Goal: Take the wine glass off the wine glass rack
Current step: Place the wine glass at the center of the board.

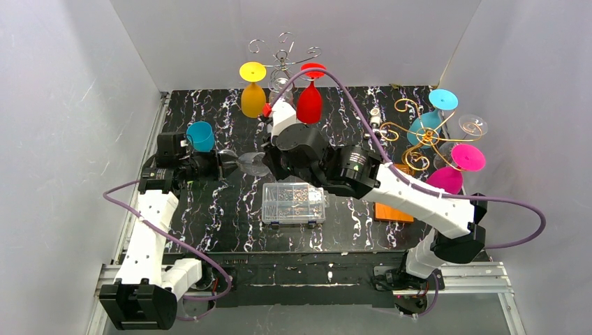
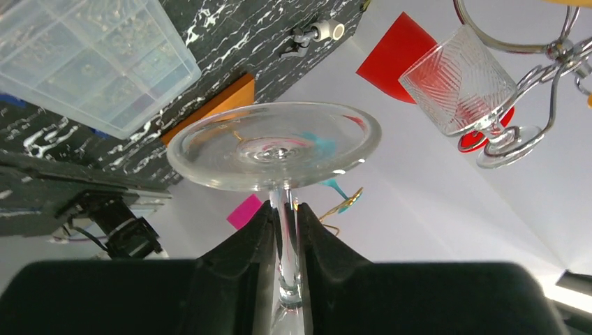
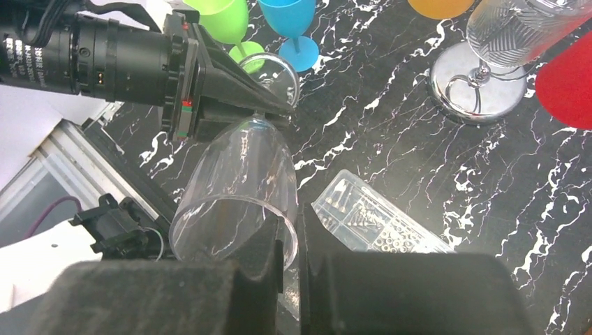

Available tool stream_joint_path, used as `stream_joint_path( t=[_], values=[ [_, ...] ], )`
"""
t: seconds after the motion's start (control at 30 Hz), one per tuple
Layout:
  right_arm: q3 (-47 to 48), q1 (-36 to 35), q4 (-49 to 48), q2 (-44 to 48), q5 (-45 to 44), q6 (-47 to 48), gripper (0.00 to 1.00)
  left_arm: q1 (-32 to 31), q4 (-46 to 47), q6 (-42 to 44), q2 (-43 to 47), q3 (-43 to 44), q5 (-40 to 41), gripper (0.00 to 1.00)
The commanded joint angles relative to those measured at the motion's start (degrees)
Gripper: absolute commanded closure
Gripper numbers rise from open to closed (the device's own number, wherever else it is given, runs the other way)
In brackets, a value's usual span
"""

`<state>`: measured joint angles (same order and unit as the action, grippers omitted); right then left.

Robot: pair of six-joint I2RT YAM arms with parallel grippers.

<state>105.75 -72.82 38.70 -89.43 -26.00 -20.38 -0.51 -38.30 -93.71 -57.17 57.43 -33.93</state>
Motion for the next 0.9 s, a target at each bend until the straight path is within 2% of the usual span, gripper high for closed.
stream_joint_path(
  t=[0.0, 0.23, 0.5, 0.53, 0.57, 0.77, 0.87],
  values=[
    [5.6, 0.0, -0.7, -1.0, -2.6, -2.2, 0.99, -0.6, -1.5, 10.3, 0.6, 4.7, 0.9, 0.86],
    [9.6, 0.1, 1.7, -3.1, -3.8, -2.4, 0.99, -0.9, -3.3, 17.9, 0.0, 6.8, 2.9, 0.62],
    [13.4, 1.3, 5.0, -5.0, -5.3, -3.0, 0.99, -1.0, -8.1, 26.6, -0.7, 10.2, 7.3, 0.18],
    [13.6, 1.6, 5.4, -5.1, -5.4, -3.1, 0.99, -1.0, -9.6, 28.3, -1.1, 11.3, 8.7, 0.07],
    [13.7, 1.9, 5.8, -5.3, -5.4, -3.1, 0.99, -1.0, -11.1, 29.9, -1.5, 12.5, 9.8, 0.02],
    [14.7, 3.1, 8.2, -6.2, -4.8, -3.3, 0.99, -1.0, -17.7, 37.4, -2.3, 18.9, 17.1, 0.02],
    [16.5, 4.1, 10.3, -7.6, -4.5, -3.5, 0.99, -1.0, -23.2, 44.0, -3.3, 26.1, 23.4, 0.02]
  ],
)
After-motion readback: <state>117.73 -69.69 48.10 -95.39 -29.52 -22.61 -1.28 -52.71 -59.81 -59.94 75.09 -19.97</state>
